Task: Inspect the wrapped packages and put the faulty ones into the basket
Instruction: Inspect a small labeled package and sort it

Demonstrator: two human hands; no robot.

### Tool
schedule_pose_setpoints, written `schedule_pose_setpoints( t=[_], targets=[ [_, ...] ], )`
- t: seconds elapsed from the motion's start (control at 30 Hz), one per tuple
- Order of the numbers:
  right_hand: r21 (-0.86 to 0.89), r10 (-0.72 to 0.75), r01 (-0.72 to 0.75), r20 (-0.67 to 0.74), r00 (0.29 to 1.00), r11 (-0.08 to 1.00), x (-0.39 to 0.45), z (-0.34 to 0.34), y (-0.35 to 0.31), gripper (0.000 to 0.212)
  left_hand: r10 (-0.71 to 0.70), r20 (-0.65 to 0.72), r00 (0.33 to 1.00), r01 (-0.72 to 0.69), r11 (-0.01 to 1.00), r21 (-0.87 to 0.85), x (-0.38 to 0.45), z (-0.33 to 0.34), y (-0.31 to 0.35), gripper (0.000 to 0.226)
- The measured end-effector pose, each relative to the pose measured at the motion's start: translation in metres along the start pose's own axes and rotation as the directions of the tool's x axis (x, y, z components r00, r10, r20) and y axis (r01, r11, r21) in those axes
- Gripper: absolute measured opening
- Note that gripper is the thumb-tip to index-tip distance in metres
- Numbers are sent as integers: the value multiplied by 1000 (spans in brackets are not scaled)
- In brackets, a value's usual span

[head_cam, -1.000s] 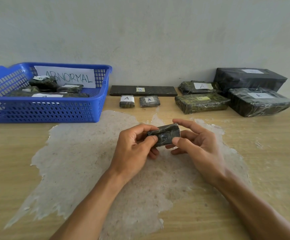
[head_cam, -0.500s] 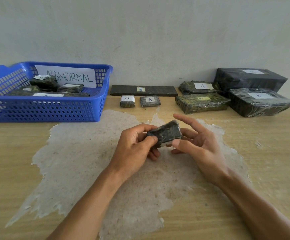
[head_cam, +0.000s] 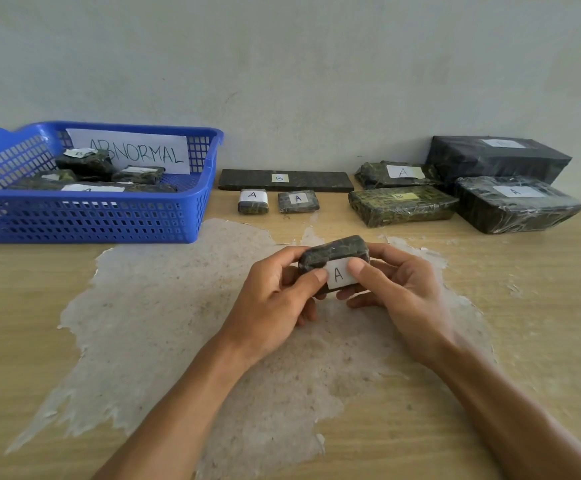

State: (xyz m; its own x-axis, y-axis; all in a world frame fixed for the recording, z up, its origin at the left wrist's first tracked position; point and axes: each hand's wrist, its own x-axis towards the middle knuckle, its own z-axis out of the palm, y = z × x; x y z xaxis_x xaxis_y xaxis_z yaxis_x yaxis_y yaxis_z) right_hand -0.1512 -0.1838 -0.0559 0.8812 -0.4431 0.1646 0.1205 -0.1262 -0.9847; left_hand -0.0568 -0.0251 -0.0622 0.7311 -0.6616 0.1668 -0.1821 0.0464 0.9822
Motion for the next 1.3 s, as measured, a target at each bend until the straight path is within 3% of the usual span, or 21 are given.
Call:
schedule_pose_setpoints(
  t=[0.17,0.33,0.43,0.5,0.6,0.7,0.77,0.97,1.13,1.3],
  targets=[
    [11,-57,57,41,998,998,-1,-1,0,39,-28,27,999,28,1000,-2,-1,-1,4,30],
    [-102,-162,154,-82,983,983,-7,7,-2,35,-35,-101,994,37,999,20,-1,1,4,53],
    [-189,-195,164,-164,967,968,-10,10,-2,50,-17,-64,998,17,1000,-3,-2,2,6,66],
    [-260,-193,154,-132,972,953,-11,10,-1,58,-21,-42,999,22,1000,14,-2,4,6,72],
    [-270,-180,168,-22,983,948,-10,7,2,58,-20,-118,993,20,1000,-5,-1,4,4,60],
    [-187,-169,176,57,984,966,-7,5,1,42,-36,-191,981,21,997,-80,1,2,5,33],
    [-149,-141,150,69,988,977,-7,4,2,33,-38,-200,979,20,996,-89,2,1,6,28],
    [-120,-72,78,52,996,990,-5,5,4,51,11,-137,990,-15,999,-28,-1,5,5,27],
    [-104,-77,82,55,996,991,-5,7,1,17,9,-83,997,-10,1000,-6,-3,7,3,46],
    [-92,-90,91,13,996,992,-5,7,-1,13,10,7,1000,-10,1000,-5,-4,6,4,34]
  ],
)
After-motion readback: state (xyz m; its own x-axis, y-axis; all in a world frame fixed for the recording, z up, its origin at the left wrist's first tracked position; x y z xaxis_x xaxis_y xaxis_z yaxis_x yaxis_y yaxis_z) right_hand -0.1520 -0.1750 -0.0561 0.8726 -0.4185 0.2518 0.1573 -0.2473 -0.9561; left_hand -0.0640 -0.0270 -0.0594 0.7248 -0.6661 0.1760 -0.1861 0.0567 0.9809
